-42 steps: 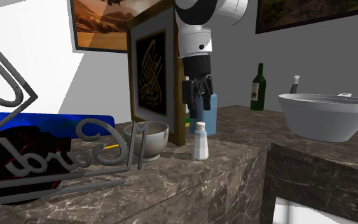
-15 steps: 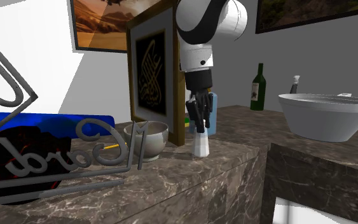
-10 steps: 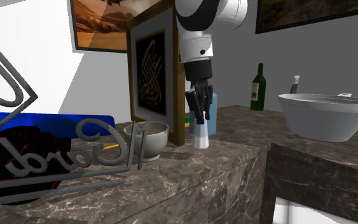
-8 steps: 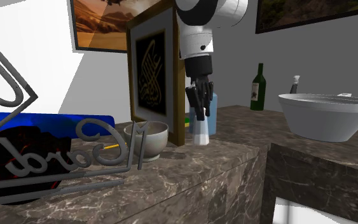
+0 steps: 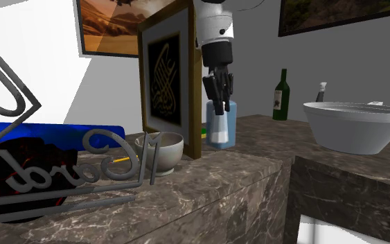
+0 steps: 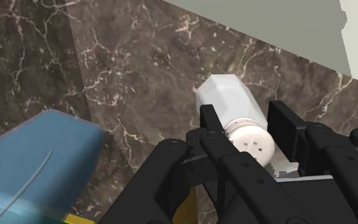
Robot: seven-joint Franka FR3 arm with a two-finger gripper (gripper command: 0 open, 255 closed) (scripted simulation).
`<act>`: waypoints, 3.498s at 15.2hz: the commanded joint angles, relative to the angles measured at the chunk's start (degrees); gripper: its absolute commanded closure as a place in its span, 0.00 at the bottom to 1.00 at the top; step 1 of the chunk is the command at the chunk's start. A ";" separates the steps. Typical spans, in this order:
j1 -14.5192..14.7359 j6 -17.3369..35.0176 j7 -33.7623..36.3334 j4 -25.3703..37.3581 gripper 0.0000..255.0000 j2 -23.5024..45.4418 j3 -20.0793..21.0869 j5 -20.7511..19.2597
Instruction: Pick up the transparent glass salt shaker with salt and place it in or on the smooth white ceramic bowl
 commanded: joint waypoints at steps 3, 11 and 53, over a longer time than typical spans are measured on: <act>0.09 -3.14 -0.15 2.42 1.00 -0.70 0.15 0.06; 0.19 -9.27 -0.58 7.61 1.00 -1.65 0.37 0.16; 4.60 -7.71 8.99 27.09 1.00 20.38 6.43 3.74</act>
